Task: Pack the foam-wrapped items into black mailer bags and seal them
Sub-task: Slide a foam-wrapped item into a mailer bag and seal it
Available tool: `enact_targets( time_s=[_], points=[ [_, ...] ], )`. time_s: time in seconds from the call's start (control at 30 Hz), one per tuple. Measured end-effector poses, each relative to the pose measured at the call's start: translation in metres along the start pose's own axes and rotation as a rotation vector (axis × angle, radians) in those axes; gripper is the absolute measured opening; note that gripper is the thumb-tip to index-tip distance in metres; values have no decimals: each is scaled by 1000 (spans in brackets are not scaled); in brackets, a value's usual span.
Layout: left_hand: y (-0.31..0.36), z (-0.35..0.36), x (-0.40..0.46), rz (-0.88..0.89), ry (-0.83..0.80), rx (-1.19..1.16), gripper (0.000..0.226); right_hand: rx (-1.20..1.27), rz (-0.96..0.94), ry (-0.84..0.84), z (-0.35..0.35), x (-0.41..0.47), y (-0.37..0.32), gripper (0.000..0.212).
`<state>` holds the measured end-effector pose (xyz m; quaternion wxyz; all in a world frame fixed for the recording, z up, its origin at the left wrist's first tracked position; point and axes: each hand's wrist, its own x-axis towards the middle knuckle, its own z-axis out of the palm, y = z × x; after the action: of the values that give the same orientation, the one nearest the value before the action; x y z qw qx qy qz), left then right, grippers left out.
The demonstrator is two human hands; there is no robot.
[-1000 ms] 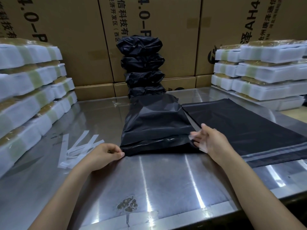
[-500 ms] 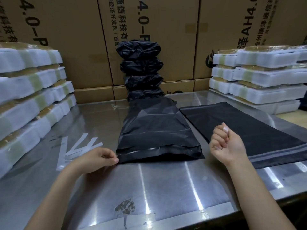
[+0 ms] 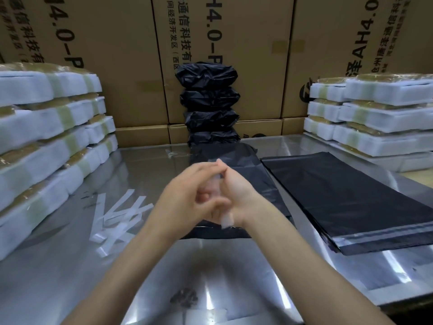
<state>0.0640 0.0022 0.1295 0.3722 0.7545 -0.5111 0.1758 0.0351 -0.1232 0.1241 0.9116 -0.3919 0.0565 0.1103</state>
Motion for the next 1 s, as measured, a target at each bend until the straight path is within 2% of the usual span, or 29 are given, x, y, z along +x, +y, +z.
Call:
enact_targets(
  time_s=[0.1, 0.17, 0.23, 0.3, 0.37, 0.43, 0.5, 0.53, 0.6, 0.7, 0.73, 0.8, 0.87, 1.0],
  points=[
    [-13, -13, 0, 171, 161, 99, 14, -54, 21, -160, -2, -4, -4, 86],
    [-24, -19, -1, 221, 179, 155, 15, -143, 33, -180, -6, -6, -5, 94],
    [-40, -25, -1, 184, 212, 221, 22, -242, 35, -139, -12, -6, -8, 92],
    [-62, -32, 0, 44, 286, 289, 23, -365, -4, -38, -22, -9, -14, 77],
    [-90, -45, 2, -179, 336, 390, 23, -484, -130, 140, -34, -13, -23, 55],
    [-118, -52, 0, -394, 259, 516, 35, -602, -346, 379, -53, -18, -32, 31],
    [-132, -52, -4, -461, 75, 681, 58, -769, -573, 596, -78, -24, -40, 24],
    [-135, -50, -6, -424, -4, 766, 65, -896, -680, 660, -91, -27, -43, 25],
    [-136, -41, -7, -232, -100, 863, 67, -1167, -826, 695, -119, -32, -45, 31],
    [-135, -29, -6, 184, -106, 911, 60, -1702, -816, 763, -153, -40, -46, 31],
    [-136, -25, -6, 263, -134, 915, 60, -1913, -809, 785, -159, -44, -48, 31],
    [-143, -17, -7, 324, -229, 904, 64, -2244, -856, 736, -170, -51, -54, 37],
    [-152, -9, -11, 388, -300, 901, 57, -2449, -893, 628, -181, -55, -59, 50],
    [-164, 5, -8, 423, -312, 847, 46, -2621, -898, 511, -194, -48, -65, 63]
  ],
)
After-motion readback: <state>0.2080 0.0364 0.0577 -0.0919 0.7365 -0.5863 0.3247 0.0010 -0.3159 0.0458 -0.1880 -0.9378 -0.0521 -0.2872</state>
